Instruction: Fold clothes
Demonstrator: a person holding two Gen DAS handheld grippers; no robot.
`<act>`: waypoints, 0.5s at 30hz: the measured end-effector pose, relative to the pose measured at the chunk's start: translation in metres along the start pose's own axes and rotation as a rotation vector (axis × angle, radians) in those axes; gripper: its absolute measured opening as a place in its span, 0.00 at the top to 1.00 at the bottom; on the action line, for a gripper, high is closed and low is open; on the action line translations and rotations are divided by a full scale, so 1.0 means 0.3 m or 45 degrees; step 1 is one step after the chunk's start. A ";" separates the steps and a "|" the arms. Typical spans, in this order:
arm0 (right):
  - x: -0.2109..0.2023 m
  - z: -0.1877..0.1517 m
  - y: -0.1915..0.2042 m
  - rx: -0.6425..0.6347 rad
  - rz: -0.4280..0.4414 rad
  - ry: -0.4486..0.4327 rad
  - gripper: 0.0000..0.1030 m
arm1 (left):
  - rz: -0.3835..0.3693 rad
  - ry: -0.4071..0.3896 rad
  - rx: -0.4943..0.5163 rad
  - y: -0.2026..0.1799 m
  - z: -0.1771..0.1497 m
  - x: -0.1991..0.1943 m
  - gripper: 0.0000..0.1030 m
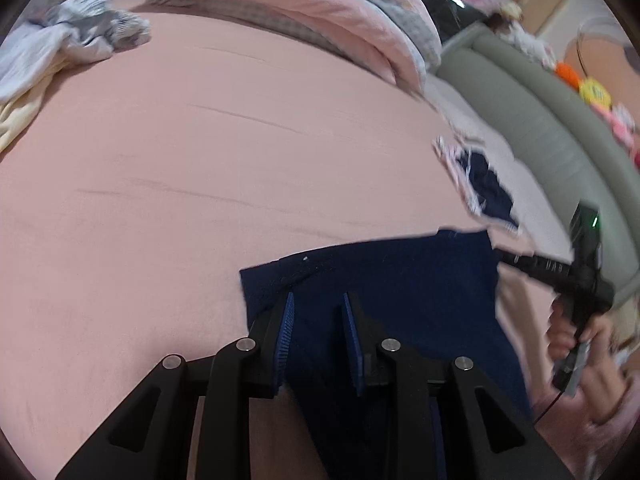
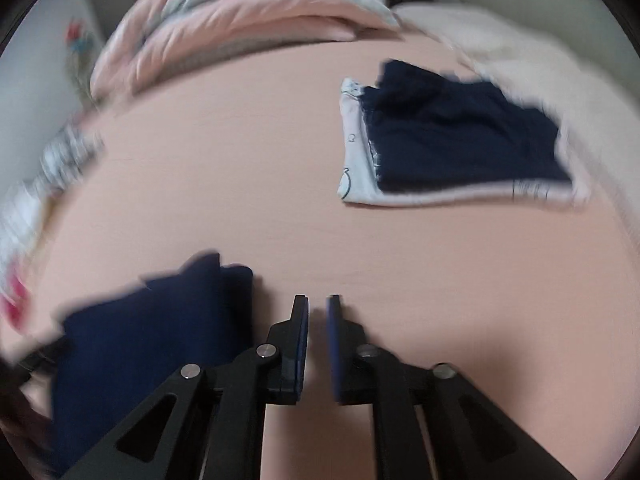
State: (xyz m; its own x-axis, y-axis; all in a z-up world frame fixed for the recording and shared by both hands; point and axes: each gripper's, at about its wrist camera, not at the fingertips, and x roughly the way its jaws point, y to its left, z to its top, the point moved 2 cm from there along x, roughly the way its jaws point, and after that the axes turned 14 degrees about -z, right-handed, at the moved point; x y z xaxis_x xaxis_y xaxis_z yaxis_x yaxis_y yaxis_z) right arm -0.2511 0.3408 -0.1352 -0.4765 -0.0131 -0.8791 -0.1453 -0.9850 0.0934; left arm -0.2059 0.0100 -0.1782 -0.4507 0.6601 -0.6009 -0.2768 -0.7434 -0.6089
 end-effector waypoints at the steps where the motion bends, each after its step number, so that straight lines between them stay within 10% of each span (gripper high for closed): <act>1: 0.002 0.004 -0.004 -0.003 0.015 0.015 0.85 | 0.007 -0.041 0.009 -0.006 0.007 -0.025 0.63; 8: 0.066 0.050 0.024 -0.068 -0.079 0.028 0.78 | 0.074 -0.052 -0.081 0.057 0.005 -0.038 0.54; 15: 0.002 0.013 0.165 -0.391 0.093 0.006 0.78 | 0.032 -0.037 -0.110 0.047 -0.003 -0.019 0.54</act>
State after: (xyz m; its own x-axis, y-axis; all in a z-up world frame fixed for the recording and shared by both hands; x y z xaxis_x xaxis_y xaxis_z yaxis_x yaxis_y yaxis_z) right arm -0.2620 0.2926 -0.1291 -0.4718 -0.0855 -0.8775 0.1582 -0.9873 0.0111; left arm -0.2065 -0.0042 -0.1839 -0.4817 0.6367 -0.6022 -0.1914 -0.7470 -0.6366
